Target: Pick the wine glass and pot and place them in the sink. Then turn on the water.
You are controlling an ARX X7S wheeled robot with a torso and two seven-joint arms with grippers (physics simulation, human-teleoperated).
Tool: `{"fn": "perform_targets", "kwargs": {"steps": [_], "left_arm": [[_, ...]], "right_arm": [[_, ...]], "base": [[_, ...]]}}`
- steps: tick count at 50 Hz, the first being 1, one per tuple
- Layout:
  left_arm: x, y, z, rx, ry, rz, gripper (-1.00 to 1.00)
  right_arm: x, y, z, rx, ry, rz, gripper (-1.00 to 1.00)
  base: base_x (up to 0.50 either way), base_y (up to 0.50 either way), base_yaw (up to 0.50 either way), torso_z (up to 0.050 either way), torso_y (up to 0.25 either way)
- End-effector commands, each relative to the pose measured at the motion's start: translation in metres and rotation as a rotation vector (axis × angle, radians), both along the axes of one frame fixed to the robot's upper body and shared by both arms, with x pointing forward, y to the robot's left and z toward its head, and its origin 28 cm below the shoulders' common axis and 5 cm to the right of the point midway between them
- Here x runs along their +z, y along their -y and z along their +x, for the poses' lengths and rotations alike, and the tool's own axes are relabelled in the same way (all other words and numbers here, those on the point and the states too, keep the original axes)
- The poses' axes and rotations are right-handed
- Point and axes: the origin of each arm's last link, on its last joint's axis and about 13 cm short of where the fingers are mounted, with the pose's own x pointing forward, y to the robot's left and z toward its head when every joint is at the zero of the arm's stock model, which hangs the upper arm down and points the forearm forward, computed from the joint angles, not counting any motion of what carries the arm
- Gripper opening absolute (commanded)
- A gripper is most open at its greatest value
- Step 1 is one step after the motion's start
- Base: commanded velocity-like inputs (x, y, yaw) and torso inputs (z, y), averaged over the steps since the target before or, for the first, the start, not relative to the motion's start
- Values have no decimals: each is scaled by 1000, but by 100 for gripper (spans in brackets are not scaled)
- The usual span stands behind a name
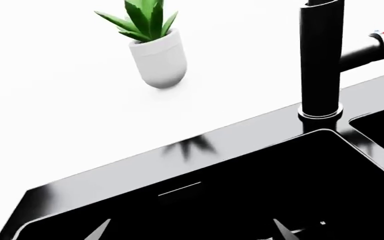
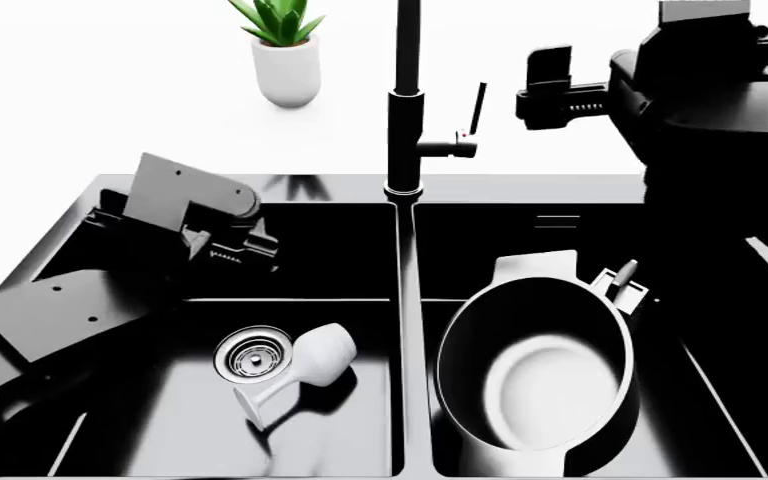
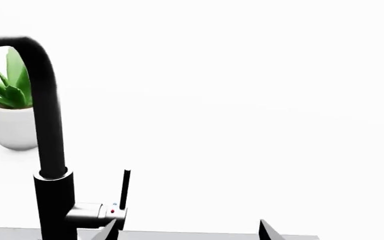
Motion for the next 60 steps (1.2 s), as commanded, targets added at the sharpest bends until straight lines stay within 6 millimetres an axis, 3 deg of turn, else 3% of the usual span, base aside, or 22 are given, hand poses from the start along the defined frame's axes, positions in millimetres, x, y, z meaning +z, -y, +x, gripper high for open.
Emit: {"fn": "perform_targets", "kwargs": {"steps": [1,25,46,60], "left_arm": [[7,-3,-4,10,26,-5,100],[9,-3,-1,9,25,-6,100],[8,-1,1,7,22,-6,100],[9,-2,2,8,22,-3,100]], "right_arm": [[4,-17,27,55,-7,11,100],[-9,-27,68,74,-63,63,100],[-10,-26,71,63,-58,64,100],[4,-37,107,53,-67,28,100]], "base": [[0,0,0,0,0],[0,0,0,0,0],[0,0,0,0,0],[0,0,0,0,0]]}}
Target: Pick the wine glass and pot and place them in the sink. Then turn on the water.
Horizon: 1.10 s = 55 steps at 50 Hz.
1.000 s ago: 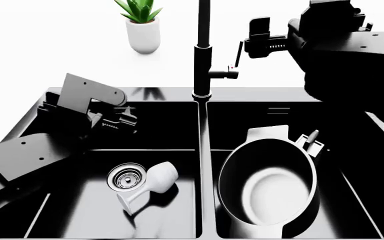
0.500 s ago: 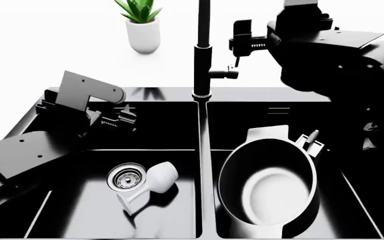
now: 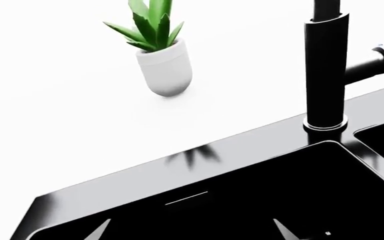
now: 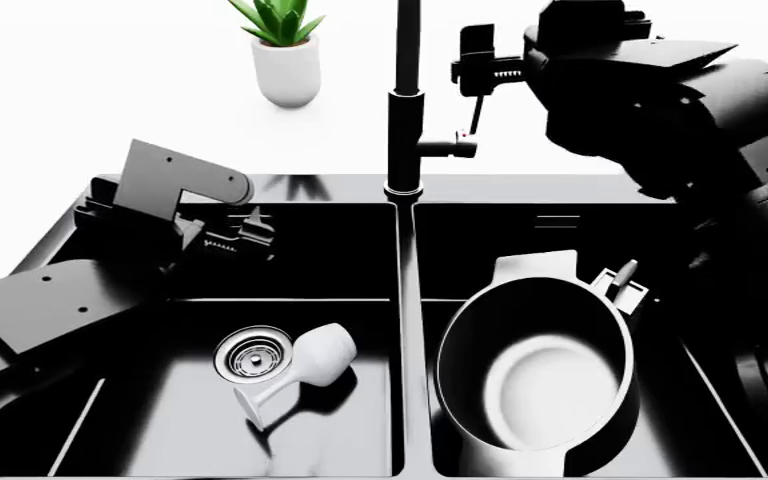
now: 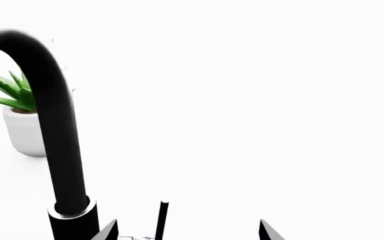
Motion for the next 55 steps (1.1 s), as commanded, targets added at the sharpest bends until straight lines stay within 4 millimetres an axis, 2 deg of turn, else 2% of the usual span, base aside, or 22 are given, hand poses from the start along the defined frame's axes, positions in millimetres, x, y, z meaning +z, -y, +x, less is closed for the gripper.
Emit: {"fn": "perform_targets", "kwargs": {"steps": [1,10,32,55], "left_arm": [[-1,0,1,1,-2,0,100],[-1,-1,2,2,-3,-1,100],[0,-4,4,3,15,-25,100],[2,-6,3,25,37,-21,100]], "right_arm": [[6,-7,22,-3,-14,-24,100],[-4,-12,40,-3,-63,-28,100],[-16,-5,42,-94,-93,-9,100],[-8,-7,42,-88,-54,4,100]], "base": [[0,0,0,0,0],[0,0,0,0,0],[0,0,0,0,0],[0,0,0,0,0]]}}
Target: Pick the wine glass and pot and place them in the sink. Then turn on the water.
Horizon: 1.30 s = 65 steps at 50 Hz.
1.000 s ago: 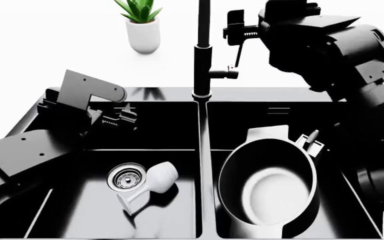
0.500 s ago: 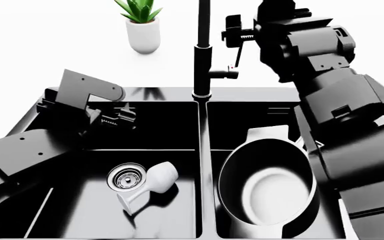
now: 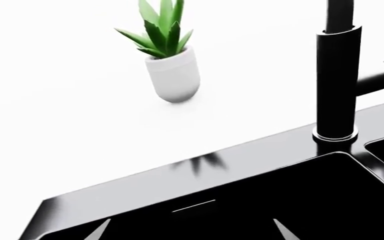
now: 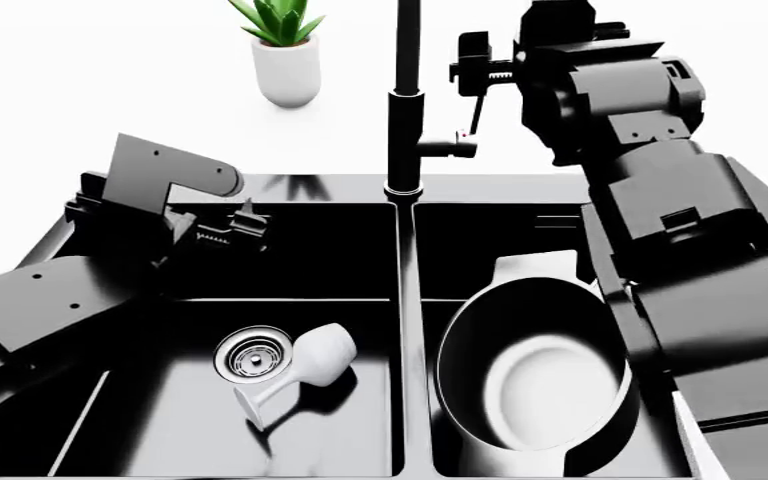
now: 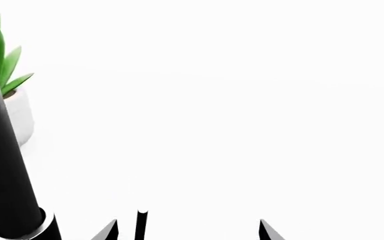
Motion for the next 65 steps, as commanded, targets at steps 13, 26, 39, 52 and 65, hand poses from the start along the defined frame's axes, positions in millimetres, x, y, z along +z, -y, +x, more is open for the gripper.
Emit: {"fn": "perform_targets", "kwargs": {"steps": [13,26,39,52,65], "left_arm": [[0,-3,-1,13,15,-5,100],[1,-5,-2,23,32,-6,100],[2,-5,-1,21,31,-21,100],[20,-6,-11,25,122,-37,100],[49,-9,-27,49,216,-38,100]], "right_arm": [[6,-3,0,13,23,7,100],[5,-4,0,21,19,6,100],[3,-4,0,23,15,10,100],[9,-4,-1,26,26,12,100],[12,-3,-1,25,34,15,100]], "base": [[0,0,0,0,0],[0,0,0,4,-200],[0,0,0,2,-81],[0,0,0,0,0],[0,0,0,0,0]]}}
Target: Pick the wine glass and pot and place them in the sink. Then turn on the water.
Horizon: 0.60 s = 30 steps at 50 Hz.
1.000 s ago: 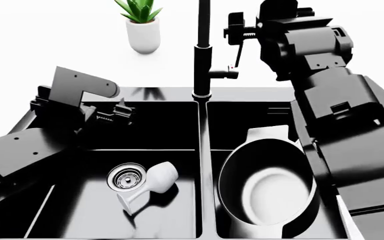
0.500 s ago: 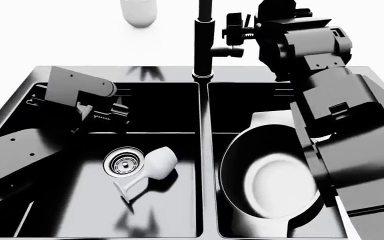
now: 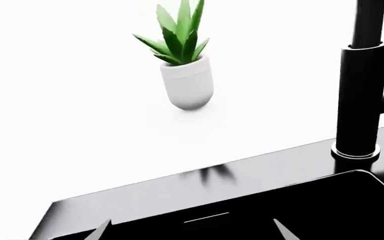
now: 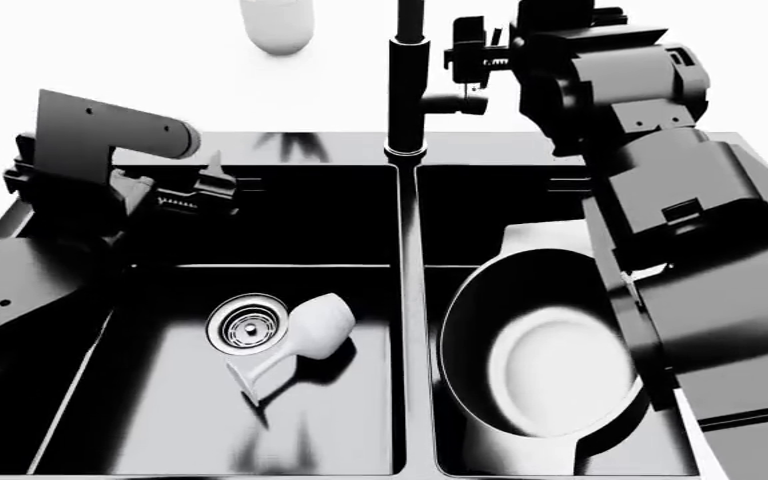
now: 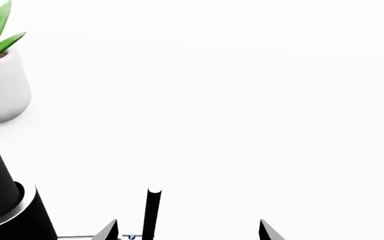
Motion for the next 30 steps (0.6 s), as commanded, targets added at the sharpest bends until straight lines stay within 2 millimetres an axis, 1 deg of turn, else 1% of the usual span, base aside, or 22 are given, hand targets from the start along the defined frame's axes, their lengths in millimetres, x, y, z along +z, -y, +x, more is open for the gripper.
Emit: {"fn": "perform_targets", "kwargs": {"steps": [1,12,22,30], "left_arm": [[17,-2,-11,19,70,1,100],[15,-3,-10,18,69,8,100],[12,-3,-9,16,61,-2,100],[10,-4,-8,17,60,-4,100]], "right_arm": [[2,1,0,0,5,3,100],[1,1,0,0,2,4,100],[0,2,0,-15,2,12,100],[3,14,0,-81,2,66,100]], "base": [[0,0,0,0,-115],[0,0,0,6,-245],[0,0,0,0,-3],[0,0,0,0,0]]}}
